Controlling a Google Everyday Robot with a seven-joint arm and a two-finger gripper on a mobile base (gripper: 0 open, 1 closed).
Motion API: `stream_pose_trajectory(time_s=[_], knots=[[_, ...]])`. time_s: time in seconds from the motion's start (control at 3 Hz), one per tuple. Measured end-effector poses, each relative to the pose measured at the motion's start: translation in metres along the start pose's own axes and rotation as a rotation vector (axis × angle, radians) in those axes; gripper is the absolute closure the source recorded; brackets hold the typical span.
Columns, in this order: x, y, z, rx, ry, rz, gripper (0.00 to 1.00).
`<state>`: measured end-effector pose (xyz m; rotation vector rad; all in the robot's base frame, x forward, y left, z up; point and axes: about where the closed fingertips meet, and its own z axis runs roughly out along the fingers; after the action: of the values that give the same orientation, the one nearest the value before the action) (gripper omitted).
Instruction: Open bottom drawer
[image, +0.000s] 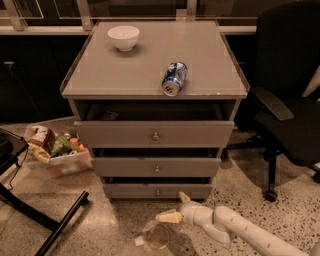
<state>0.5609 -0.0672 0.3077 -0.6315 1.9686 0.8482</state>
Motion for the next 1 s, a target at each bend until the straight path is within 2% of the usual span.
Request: stream_pose_trajectory(time_s=[0.33,0.67,1.0], knots=[[0.003,-0.007,0.007,0.035,-0.024,0.021,0.0],[0.01,-0.029,0.033,0.065,-0.057,0.036,0.1],[0.005,-0.068,0.057,0.116,-0.087,0.019,0.29]])
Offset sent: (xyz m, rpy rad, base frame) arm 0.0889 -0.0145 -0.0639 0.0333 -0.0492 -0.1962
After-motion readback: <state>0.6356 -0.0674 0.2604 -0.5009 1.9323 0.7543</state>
